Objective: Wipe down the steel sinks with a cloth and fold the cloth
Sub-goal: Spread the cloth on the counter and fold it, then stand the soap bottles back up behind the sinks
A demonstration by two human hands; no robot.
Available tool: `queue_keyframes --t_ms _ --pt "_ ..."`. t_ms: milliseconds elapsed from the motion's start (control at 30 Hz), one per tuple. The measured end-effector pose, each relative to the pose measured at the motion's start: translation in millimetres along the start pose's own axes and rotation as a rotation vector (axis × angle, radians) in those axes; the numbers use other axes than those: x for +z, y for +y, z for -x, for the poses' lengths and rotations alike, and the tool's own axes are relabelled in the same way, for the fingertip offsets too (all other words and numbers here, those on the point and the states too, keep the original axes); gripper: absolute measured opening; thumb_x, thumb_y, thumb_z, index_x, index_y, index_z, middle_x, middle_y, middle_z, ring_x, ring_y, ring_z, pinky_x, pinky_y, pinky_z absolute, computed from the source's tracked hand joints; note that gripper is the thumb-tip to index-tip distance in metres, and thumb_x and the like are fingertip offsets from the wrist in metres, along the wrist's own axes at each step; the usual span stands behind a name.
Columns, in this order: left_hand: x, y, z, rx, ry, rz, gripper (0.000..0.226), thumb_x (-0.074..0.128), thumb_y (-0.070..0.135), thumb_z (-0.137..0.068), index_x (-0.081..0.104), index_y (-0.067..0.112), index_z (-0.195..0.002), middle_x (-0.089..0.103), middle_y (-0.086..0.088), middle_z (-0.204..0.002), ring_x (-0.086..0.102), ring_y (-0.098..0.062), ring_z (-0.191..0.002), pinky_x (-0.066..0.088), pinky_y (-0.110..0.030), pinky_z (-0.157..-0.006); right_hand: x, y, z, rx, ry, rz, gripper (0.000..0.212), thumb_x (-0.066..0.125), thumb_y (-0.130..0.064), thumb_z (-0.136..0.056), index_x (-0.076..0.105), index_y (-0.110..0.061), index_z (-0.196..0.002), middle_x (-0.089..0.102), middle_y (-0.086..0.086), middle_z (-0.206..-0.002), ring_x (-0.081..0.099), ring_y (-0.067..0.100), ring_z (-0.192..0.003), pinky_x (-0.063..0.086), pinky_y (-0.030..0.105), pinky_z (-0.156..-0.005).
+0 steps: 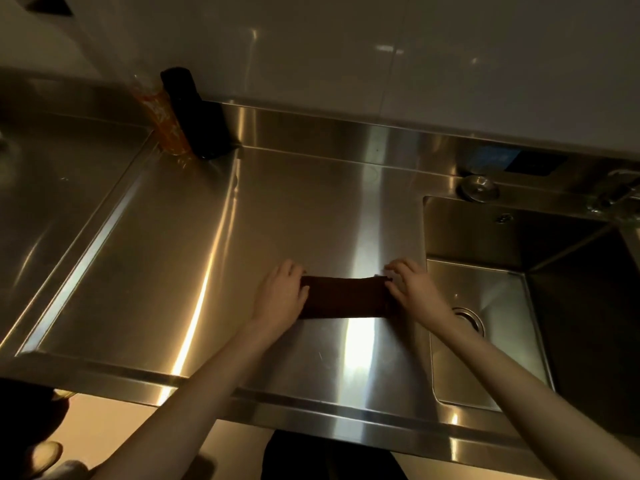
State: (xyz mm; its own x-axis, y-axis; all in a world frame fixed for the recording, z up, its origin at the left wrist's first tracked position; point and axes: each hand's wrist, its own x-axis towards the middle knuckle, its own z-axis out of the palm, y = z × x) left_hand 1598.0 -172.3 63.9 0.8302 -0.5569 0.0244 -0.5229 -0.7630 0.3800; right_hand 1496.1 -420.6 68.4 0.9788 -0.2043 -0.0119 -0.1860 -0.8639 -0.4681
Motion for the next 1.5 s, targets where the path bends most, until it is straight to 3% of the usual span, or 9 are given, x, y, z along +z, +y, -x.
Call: queue_keyframes --t_ms 133,233,367,600,800,900,1000,1067,1500 --pt "21.6 8.0 26.0 0.332 -0.073 -0.174 0.056 0.081 0.009 -0.056 0.068 0.008 -0.111 0.064 -0.013 -0.118 0.062 -0.031 -0.109 0.056 -0.038 -0.08 24.4 -3.9 37.4 -0.24 0.058 0.223 0.046 0.079 -0.007 -0.072 0.064 -0.002 -0.115 0.06 0.022 -0.122 0.061 0.039 -0.11 0.051 0.045 -0.088" --pt "25.1 8.2 35.3 0.427 -0.047 -0.288 0.05 0.053 0.004 -0.066 0.07 0.011 -0.112 0.065 -0.01 -0.12 0.063 -0.023 -0.11 0.054 -0.025 -0.078 41.9 -5.0 49.1 -0.288 0.0 0.356 0.057 0.077 -0.013 -0.075 0.055 -0.001 -0.127 0.05 0.023 -0.135 0.048 0.037 -0.125 0.049 0.042 -0.09" --pt "11.8 -5.6 18.5 0.376 -0.068 -0.376 0.063 0.028 -0.002 -0.065 0.071 0.013 -0.11 0.067 -0.007 -0.118 0.064 -0.018 -0.107 0.053 -0.021 -0.071 42.4 -17.7 23.0 -0.249 -0.033 0.416 0.084 0.086 0.011 -0.041 0.061 0.001 -0.121 0.056 0.025 -0.127 0.054 0.037 -0.118 0.055 0.033 -0.076" --pt "-0.1 -63.3 -48.2 0.297 -0.097 -0.439 0.057 0.049 -0.008 -0.061 0.069 0.005 -0.112 0.064 -0.014 -0.121 0.061 -0.027 -0.112 0.053 -0.032 -0.082 58.5 -52.5 -77.6 -0.232 -0.169 0.457 0.055 0.063 0.016 -0.064 0.063 0.002 -0.117 0.059 0.028 -0.12 0.057 0.043 -0.113 0.057 0.041 -0.05" --pt "-19.3 -117.0 -123.7 0.201 -0.08 -0.45 0.071 0.087 -0.01 -0.035 0.07 0.003 -0.103 0.066 -0.02 -0.114 0.063 -0.034 -0.106 0.052 -0.045 -0.083 70.2 -88.3 -162.9 -0.221 -0.233 0.454 0.058 0.031 0.002 -0.096 0.012 -0.007 -0.15 0.008 0.02 -0.156 0.007 0.032 -0.145 0.034 0.042 -0.11" --pt "-32.3 -135.1 -158.8 0.217 -0.052 -0.497 0.066 0.085 -0.009 -0.045 0.068 0.001 -0.107 0.062 -0.025 -0.118 0.061 -0.037 -0.11 0.05 -0.045 -0.089 74.2 -104.4 -206.6 -0.221 -0.214 0.473 0.057 0.03 -0.001 -0.098 0.012 -0.009 -0.151 0.008 0.02 -0.156 0.008 0.032 -0.145 0.033 0.04 -0.11" --pt "-39.3 -168.6 -192.8 0.252 -0.095 -0.554 0.059 0.049 -0.003 -0.09 0.032 0.007 -0.145 0.02 -0.02 -0.154 0.02 -0.031 -0.143 0.023 -0.037 -0.113 79.3 -117.1 -246.6 -0.211 -0.193 0.487 0.055 0.029 -0.002 -0.098 0.013 -0.01 -0.151 0.009 0.02 -0.156 0.009 0.032 -0.145 0.028 0.038 -0.112" --pt "-44.5 -186.6 -215.6 0.195 -0.139 -0.523 0.058 0.039 -0.001 -0.095 0.022 0.013 -0.148 0.009 -0.013 -0.158 0.007 -0.027 -0.146 0.024 -0.035 -0.114 83.0 -124.6 -271.8 -0.19 -0.194 0.481 0.054 0.028 -0.002 -0.099 0.013 -0.009 -0.151 0.009 0.021 -0.156 0.009 0.033 -0.145 0.023 0.037 -0.113" --pt "-64.3 -219.3 -274.4 0.113 -0.025 -0.342 0.058 0.046 -0.001 -0.093 0.03 0.016 -0.146 0.014 -0.007 -0.158 0.007 -0.022 -0.146 0.02 -0.033 -0.114 99.3 -139.4 -350.5 -0.179 -0.164 0.403 0.051 0.03 -0.007 -0.101 0.017 -0.012 -0.15 0.014 0.018 -0.156 0.013 0.031 -0.144 0.022 0.034 -0.113"
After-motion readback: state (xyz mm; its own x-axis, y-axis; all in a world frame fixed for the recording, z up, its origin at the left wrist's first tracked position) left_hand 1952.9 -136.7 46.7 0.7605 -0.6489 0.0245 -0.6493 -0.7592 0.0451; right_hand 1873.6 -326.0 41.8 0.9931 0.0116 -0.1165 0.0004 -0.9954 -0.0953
